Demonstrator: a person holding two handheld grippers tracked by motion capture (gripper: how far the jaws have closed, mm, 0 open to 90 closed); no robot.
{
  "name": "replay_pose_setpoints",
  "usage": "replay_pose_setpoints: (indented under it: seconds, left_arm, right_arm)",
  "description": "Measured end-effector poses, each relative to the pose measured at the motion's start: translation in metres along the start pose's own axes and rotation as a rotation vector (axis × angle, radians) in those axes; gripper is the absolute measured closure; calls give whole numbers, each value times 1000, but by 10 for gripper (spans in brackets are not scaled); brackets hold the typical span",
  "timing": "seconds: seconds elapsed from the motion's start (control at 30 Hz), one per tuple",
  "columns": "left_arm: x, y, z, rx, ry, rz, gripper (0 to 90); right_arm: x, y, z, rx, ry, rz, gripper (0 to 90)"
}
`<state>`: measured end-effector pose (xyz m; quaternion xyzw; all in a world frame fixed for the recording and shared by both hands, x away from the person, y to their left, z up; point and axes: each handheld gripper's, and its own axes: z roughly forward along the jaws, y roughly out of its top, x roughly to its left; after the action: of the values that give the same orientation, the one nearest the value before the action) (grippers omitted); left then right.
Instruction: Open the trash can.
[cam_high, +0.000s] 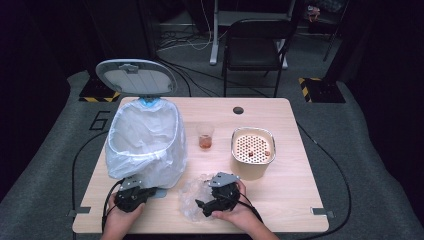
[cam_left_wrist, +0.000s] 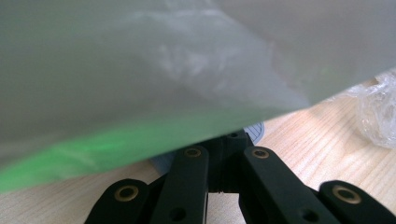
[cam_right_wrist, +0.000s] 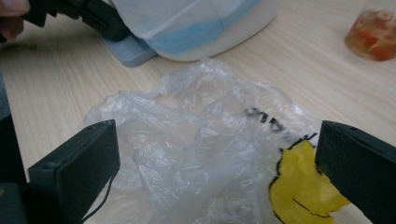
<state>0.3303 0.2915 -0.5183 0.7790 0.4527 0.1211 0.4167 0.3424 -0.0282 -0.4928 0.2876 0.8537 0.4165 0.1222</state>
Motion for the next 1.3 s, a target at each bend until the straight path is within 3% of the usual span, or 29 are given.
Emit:
replay_pose_setpoints:
  seconds: [0.27,0.6,1.03,1.1,1.13,1.2,1.3]
  left_arm:
    - [0,0,0,0,-1,1,900]
    - [0,0,0,0,-1,1,900]
    - [0,0,0,1,0,0,900]
    - [0,0,0,1,0,1,900]
    - [1,0,0,7,-10,22,900]
    - [-1,0,0,-2,4,-5,900]
    - [0,1,0,6,-2,11,900]
  right_arm:
    - [1,-12,17,53,-8,-20,56]
    - [0,-19,27,82,-28,-63,252]
    - [-8,-20,23,76,-5,-18,591]
    - [-9,-19,23,73,5,-8,629]
    - [-10,-19,23,76,12,-8,654]
    - [-11,-19,23,75,24,-15,678]
    - [-10,-17,22,78,37,-6,708]
